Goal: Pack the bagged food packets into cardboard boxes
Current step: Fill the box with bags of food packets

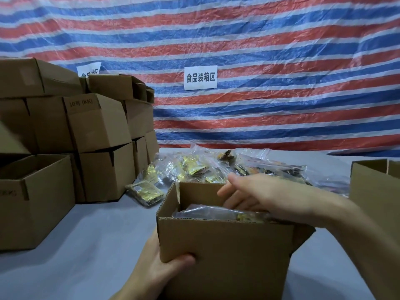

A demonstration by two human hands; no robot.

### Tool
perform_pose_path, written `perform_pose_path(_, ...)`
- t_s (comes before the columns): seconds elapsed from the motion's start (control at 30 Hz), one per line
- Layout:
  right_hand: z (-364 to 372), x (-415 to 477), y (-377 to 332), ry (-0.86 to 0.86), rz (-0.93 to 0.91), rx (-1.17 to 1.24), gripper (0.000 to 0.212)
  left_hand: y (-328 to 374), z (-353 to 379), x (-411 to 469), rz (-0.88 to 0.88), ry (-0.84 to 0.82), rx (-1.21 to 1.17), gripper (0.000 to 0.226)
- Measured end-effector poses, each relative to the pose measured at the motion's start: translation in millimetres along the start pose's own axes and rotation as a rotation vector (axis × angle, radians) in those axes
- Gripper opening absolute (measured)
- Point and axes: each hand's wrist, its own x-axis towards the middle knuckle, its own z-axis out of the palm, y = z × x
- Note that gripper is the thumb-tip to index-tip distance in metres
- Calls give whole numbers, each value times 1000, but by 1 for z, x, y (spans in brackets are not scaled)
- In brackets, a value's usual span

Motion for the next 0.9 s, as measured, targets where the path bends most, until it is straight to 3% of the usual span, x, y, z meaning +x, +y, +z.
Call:
perform_pose_path(0.1,36,3,-23,36,-89,-139,82,-7,-2,2,-31,1,-21,105)
perform_pose_path(0.2,30,8,-16,-49,169,-342,108,-13,-4,4,-61,12,-3,95)
perform_pose_path(0.3,33,9,-15,-137,96,-264,116,-15,-4,5,-89,-18,-2,84)
perform_pose_path(0.37,23,7,-12,-69,-48,-112,102,-14,-3,5,-87,1,-8,82)
perform_pose_path(0.43,17,3,-9,43,-209,47,73,-15,-3,5,-89,11,-28,83)
perform_pose_path(0.53,26,-2,0,336,-416,139,39,-19,-2,5,-66,5,-49,81)
perform_pose_path(0.63,38,-10,18,571,-427,111,35,-21,1,4,-48,26,-88,76)
perform_pose_path(0.73,41,-25,36,508,-336,188,55,-23,3,3,-74,49,-131,65)
perform_pose_path(0.9,44,-53,58,273,-183,214,62,-18,13,1,-124,85,-189,66)
